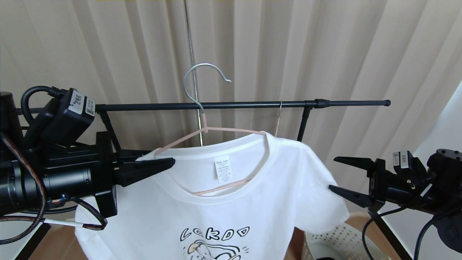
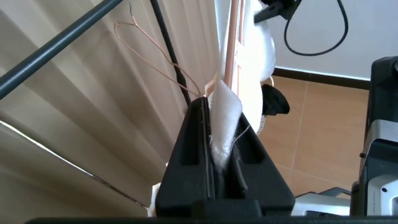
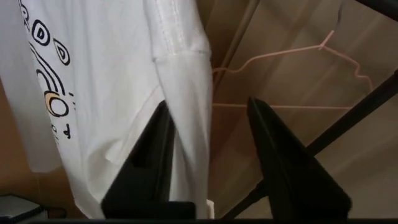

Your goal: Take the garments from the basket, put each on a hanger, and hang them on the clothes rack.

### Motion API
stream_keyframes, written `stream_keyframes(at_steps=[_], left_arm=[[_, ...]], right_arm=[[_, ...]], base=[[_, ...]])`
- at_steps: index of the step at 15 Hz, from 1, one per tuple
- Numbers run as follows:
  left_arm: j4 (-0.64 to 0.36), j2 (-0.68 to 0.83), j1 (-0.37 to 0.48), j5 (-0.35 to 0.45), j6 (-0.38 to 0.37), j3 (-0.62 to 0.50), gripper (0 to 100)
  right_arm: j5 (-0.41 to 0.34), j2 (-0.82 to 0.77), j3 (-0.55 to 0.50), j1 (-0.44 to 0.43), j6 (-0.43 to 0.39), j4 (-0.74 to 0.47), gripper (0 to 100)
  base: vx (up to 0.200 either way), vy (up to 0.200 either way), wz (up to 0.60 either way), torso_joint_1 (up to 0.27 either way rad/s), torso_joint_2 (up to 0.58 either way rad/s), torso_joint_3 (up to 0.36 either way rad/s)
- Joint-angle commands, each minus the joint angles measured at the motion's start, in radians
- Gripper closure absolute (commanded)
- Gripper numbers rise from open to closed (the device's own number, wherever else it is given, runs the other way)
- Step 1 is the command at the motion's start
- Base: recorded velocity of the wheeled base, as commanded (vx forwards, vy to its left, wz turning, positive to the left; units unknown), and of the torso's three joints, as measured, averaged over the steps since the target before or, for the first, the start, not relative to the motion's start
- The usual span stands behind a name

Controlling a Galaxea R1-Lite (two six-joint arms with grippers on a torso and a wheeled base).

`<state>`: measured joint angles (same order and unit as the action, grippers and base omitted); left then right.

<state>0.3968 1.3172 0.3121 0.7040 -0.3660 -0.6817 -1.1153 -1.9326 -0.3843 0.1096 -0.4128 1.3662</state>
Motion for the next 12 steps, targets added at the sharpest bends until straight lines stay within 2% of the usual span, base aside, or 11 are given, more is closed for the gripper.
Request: stream_keyframes(at_steps=[1,4,7,9,12], left_arm=[[-0.001,0.004,-0.031,0.000,0.015,0.005,100],[-0.003,0.005,-0.067,-0.003,0.019,0.034,100],[-0.003,0.019,-0.073,-0.035,0.019,0.111,100],[-0.001,0.036,-0.070,-0.066,0.018,0.149,100],[-0.001,0.079,-0.065,-0.110,0.012,0.169,100]], right_arm=[[0.000,0.093,0.018,-0.025,0.006,-0.002,0],[0.045,0.185,0.033,-0.071,0.074,-0.004,0],[0.285,0.294,0.030,-0.212,0.226,-0.013,0],[0.382,0.313,-0.002,-0.269,0.318,-0.016,0],[0.384,0.313,-0.004,-0.269,0.322,-0.016,0]], base=[[0.000,0.000,0.00,0.000,0.00,0.000],[0.000,0.000,0.00,0.000,0.00,0.000],[0.000,0.000,0.00,0.000,0.00,0.000],[0.000,0.000,0.00,0.000,0.00,0.000],[0.000,0.000,0.00,0.000,0.00,0.000]])
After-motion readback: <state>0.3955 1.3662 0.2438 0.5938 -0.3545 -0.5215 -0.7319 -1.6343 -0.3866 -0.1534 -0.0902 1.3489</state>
